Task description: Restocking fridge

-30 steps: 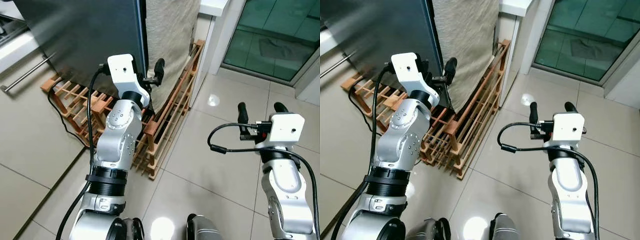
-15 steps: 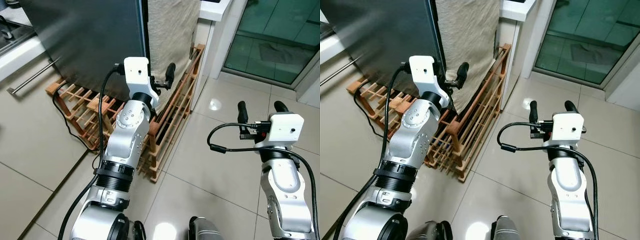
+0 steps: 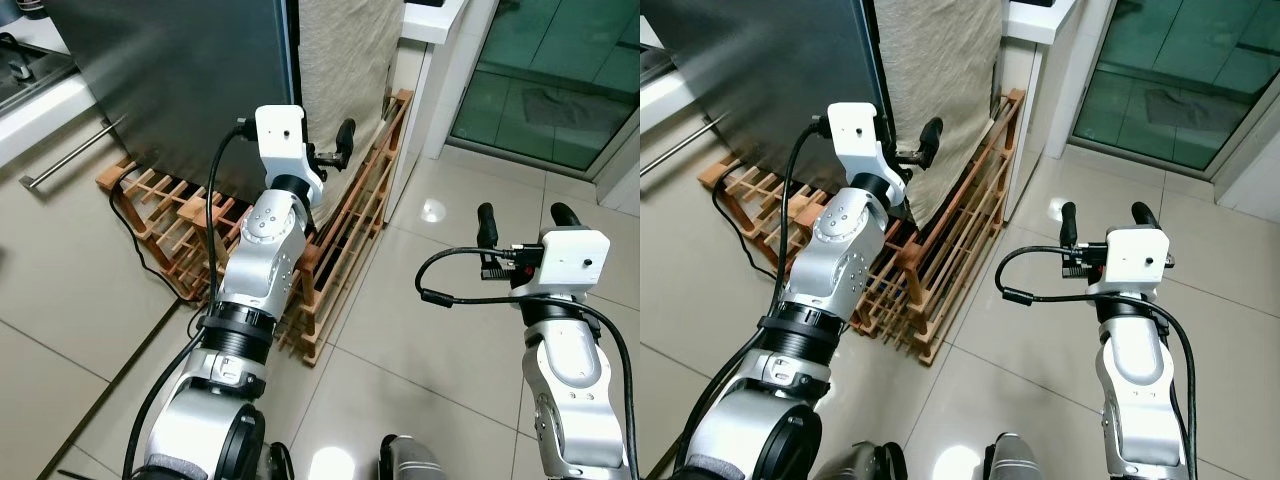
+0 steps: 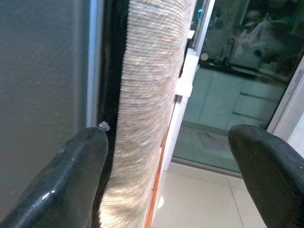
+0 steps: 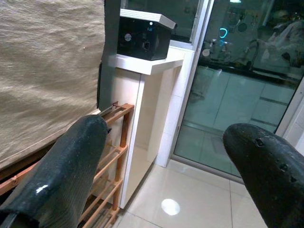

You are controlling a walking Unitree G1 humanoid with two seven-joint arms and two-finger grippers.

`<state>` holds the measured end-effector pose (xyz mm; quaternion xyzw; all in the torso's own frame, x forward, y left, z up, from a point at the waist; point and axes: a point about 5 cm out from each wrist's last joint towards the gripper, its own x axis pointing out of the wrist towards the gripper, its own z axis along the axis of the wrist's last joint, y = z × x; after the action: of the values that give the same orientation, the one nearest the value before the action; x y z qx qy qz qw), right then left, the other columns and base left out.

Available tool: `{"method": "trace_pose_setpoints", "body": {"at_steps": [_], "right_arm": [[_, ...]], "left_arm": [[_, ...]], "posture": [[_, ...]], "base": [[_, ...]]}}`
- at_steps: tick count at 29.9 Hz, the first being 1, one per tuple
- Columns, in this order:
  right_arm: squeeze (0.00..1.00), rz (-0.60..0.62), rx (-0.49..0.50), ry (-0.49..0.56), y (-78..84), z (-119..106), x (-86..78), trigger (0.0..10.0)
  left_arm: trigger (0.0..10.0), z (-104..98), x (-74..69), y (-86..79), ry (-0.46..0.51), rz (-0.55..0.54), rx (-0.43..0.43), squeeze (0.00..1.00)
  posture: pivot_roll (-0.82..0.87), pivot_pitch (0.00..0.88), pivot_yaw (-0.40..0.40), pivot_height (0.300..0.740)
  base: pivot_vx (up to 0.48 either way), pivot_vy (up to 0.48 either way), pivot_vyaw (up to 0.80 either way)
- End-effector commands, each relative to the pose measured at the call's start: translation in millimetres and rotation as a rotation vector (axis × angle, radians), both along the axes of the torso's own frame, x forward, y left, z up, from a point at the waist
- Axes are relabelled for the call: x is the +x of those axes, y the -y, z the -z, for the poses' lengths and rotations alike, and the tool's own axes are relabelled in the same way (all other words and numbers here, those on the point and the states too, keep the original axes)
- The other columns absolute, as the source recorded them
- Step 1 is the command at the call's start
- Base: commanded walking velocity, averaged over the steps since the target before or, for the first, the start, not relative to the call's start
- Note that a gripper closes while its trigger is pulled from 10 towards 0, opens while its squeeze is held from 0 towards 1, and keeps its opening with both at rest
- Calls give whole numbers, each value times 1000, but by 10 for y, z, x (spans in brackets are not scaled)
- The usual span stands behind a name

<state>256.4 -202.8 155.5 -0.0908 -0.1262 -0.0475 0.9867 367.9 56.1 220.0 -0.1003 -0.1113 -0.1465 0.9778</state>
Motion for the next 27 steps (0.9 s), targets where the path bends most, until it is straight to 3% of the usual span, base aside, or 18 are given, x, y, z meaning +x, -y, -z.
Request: {"method": "trace_pose_setpoints", "body": {"at_steps": [1, 13, 27], "right_arm": [[0, 14, -4, -7, 18, 26, -37, 10000], [0, 24, -4, -11, 17, 38, -77, 10000], [0, 30, -4, -21, 21, 52, -112, 10000]], "left_arm": [[10000, -16, 32, 32, -1, 1, -1, 0], [10000, -20, 102, 109, -26, 0, -28, 0], [10000, 30, 133, -6, -62, -74, -75, 0]], "posture": [[-263, 107, 72, 723], [-274, 124, 77, 723], [-275, 141, 75, 723]], "base": [[0, 0, 0], [0, 0, 0], [0, 0, 0]]}}
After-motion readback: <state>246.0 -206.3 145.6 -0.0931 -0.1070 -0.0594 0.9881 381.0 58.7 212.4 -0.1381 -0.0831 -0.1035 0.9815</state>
